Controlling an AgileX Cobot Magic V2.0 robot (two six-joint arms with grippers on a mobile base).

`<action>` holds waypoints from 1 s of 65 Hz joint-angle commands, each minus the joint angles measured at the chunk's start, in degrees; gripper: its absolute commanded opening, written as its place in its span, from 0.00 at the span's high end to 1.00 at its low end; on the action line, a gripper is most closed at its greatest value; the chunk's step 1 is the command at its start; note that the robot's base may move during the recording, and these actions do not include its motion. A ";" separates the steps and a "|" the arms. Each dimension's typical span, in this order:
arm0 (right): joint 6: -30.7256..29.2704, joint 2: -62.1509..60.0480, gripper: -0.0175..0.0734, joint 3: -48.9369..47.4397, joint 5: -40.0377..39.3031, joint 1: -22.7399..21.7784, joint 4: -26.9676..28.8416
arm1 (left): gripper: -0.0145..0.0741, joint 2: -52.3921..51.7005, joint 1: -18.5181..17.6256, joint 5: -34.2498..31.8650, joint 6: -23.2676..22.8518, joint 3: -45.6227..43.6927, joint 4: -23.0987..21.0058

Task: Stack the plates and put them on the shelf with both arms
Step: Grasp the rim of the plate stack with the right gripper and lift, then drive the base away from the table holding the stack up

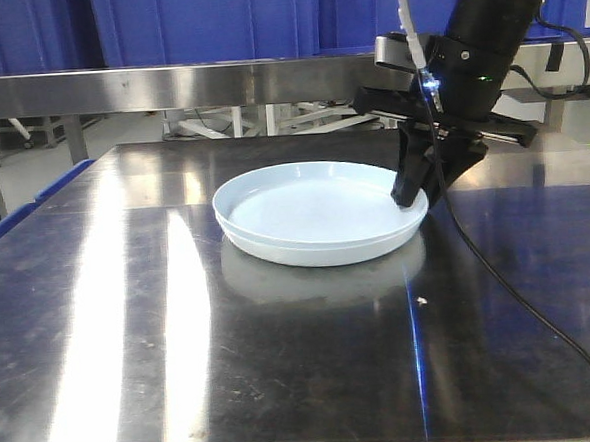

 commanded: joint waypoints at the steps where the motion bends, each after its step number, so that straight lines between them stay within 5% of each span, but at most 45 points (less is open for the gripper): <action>1: -0.60 -5.71 0.75 -1.55 -1.38 0.05 -2.17 | 0.74 0.29 0.06 -5.22 0.01 -2.18 -0.58; 28: -0.60 -18.31 0.75 2.42 -22.90 -1.32 -8.65 | 0.74 0.29 0.06 -5.22 0.01 -2.18 -0.58; 50: -0.60 -37.39 0.75 28.93 -52.16 -6.21 -8.70 | 0.74 0.29 0.06 -5.22 0.01 -2.18 -0.58; 65: -0.54 -47.40 0.75 42.85 -56.79 -11.55 -9.87 | 0.74 0.29 0.06 -5.22 0.01 -2.18 -0.58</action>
